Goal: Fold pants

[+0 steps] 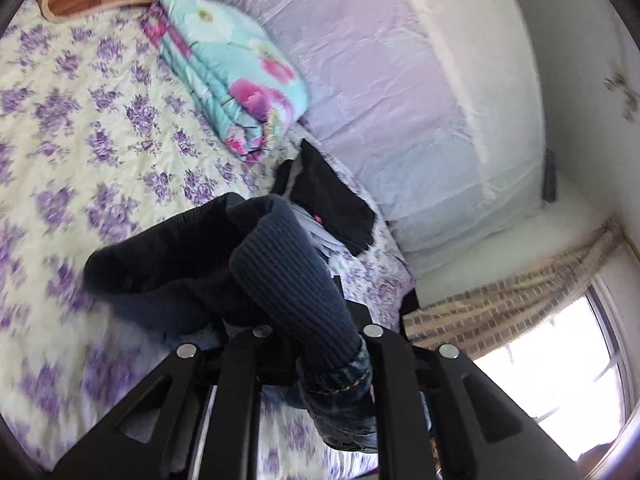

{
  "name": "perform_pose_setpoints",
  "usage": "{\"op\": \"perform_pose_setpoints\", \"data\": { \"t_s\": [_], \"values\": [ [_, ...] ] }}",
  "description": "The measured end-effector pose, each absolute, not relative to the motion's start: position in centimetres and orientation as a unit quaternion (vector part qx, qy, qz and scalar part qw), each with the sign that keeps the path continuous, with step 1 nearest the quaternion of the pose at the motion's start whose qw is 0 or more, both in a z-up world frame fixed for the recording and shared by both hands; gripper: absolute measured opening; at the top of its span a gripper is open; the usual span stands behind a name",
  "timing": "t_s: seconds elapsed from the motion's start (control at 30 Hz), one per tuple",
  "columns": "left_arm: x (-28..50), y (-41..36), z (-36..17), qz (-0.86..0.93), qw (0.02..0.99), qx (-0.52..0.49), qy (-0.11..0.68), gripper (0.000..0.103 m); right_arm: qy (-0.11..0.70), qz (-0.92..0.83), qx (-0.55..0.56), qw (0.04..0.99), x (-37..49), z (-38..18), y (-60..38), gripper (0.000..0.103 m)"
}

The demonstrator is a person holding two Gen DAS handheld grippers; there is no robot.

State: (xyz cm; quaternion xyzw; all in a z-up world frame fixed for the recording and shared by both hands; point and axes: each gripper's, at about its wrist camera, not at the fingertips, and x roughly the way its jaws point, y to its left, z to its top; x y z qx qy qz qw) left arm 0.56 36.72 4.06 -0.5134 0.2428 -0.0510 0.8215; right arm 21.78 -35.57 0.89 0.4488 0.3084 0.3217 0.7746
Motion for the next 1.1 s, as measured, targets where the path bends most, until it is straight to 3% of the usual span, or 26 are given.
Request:
{"op": "perform_pose_setpoints", "data": {
  "t_s": [0.3,0.37,0.4,0.43,0.47,0.67,0.73,0.8,0.87,0.93,1.0,1.07,1.1],
  "values": [
    [19.5,44.0,-7.7,0.059,0.730,-0.600,0.321,0.011,0.422,0.217,0.456,0.753,43.5,-6.8,-26.9,0.006],
    [21.7,44.8,-9.6,0.064,0.718,-0.608,0.332,0.012,0.443,0.199,0.438,0.756,46.2,-8.0,-25.5,0.011],
    [22.3,45.1,-10.0,0.062,0.716,-0.610,0.334,0.014,0.462,0.191,0.427,0.754,47.5,-8.8,-24.9,0.017],
    [23.0,45.4,-10.1,0.057,0.711,-0.611,0.342,0.016,0.472,0.185,0.423,0.751,48.1,-9.2,-24.7,0.041],
    [23.4,45.7,-10.0,0.049,0.708,-0.611,0.349,0.018,0.475,0.183,0.421,0.750,48.4,-9.4,-24.8,0.051],
    [24.3,46.6,-7.3,0.005,0.712,-0.573,0.406,0.028,0.434,0.196,0.425,0.770,47.0,-6.5,-28.3,0.065],
    [24.2,46.4,-5.8,0.006,0.728,-0.546,0.414,0.028,0.423,0.197,0.393,0.792,44.9,-4.7,-29.2,0.077],
    [24.8,46.1,-4.6,0.010,0.742,-0.518,0.425,0.030,0.426,0.195,0.364,0.805,42.5,-4.1,-29.6,0.083],
    [26.4,45.9,-3.7,0.009,0.750,-0.478,0.457,0.033,0.436,0.201,0.350,0.804,40.4,-4.2,-29.8,0.083],
    [27.9,46.9,-4.4,-0.005,0.729,-0.495,0.473,0.041,0.439,0.210,0.346,0.802,38.0,-4.2,-30.1,0.083],
    [28.0,48.1,-6.8,-0.003,0.677,-0.574,0.460,0.073,0.438,0.214,0.340,0.804,36.2,-4.1,-30.3,0.083],
    [26.8,46.8,-6.4,0.016,0.687,-0.559,0.464,0.075,0.436,0.219,0.323,0.811,33.9,-3.9,-30.3,0.083],
    [26.5,46.3,-5.4,-0.006,0.702,-0.543,0.460,0.088,0.436,0.222,0.311,0.815,33.0,-3.7,-30.1,0.083]
  ]
}}
